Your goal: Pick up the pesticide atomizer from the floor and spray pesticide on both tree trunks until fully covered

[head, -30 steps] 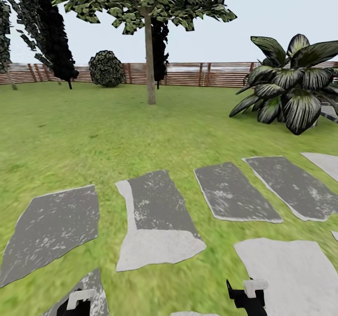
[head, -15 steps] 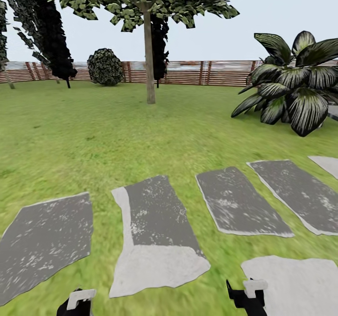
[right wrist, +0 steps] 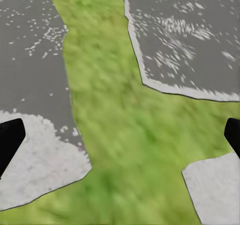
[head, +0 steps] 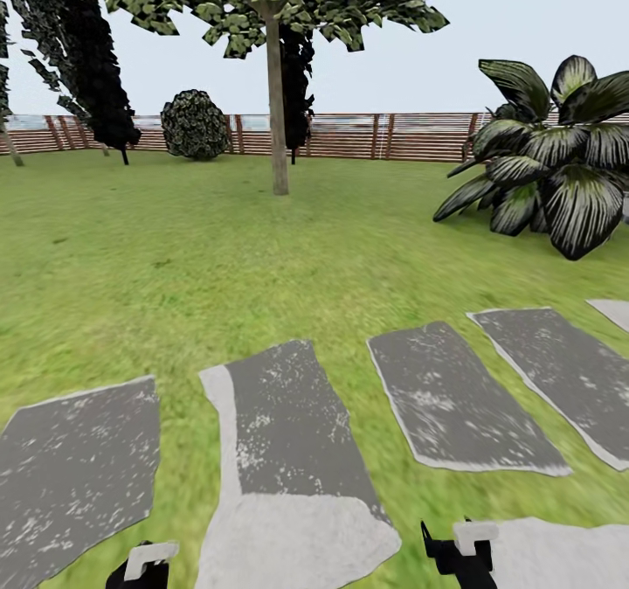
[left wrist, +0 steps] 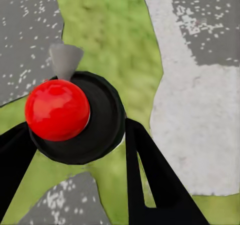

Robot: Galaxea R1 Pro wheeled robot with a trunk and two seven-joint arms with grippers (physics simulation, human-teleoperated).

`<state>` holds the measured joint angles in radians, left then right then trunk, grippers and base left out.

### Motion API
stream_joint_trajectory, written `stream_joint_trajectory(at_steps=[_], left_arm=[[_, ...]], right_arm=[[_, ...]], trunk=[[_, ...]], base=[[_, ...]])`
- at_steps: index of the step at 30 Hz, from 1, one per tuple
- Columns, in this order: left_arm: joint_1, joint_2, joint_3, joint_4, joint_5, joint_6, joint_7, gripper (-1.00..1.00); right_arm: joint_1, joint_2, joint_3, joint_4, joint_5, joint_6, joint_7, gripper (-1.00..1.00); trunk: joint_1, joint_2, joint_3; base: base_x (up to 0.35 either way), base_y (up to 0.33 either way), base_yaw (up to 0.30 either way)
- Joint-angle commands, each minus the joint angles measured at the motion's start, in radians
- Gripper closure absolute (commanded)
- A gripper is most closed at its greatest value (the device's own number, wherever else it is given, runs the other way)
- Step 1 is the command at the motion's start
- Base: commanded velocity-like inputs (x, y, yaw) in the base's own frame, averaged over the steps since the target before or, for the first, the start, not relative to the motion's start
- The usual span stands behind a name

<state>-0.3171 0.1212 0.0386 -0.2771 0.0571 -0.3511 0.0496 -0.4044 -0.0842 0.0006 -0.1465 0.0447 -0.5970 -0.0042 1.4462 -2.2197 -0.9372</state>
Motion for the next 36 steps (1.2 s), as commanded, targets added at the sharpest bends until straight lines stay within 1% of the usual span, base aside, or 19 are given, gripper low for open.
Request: stream_joint_trajectory(at_steps=[1, 17, 25, 36], left_arm=[[0.0, 0.0, 0.0, 0.001, 0.006, -0.003, -0.001, 1.0], [-0.001, 0.0, 0.0, 0.001, 0.006, -0.003, -0.001, 1.0], [0.0, 0.0, 0.0, 0.001, 0.006, -0.003, -0.001, 1.0], [-0.001, 0.0, 0.0, 0.001, 0.006, -0.003, -0.001, 1.0]], right_arm=[[-0.001, 0.0, -0.001, 0.001, 0.004, -0.003, 0.0, -1.0], [-0.001, 0.0, -0.001, 0.001, 0.004, -0.003, 0.0, -1.0], [-0.001, 0.0, -0.001, 0.001, 0.004, -0.003, 0.0, -1.0], [-0.001, 0.0, -0.001, 0.001, 0.004, -0.003, 0.0, -1.0]], trunk=[[0.0, 0.0, -0.001], [0.0, 0.0, -0.001], [0.0, 0.0, -0.001], [0.0, 0.0, -0.001]], base=[[0.337, 0.0, 0.0], [0.337, 0.0, 0.001], [0.337, 0.0, 0.163], [0.337, 0.0, 0.018]])
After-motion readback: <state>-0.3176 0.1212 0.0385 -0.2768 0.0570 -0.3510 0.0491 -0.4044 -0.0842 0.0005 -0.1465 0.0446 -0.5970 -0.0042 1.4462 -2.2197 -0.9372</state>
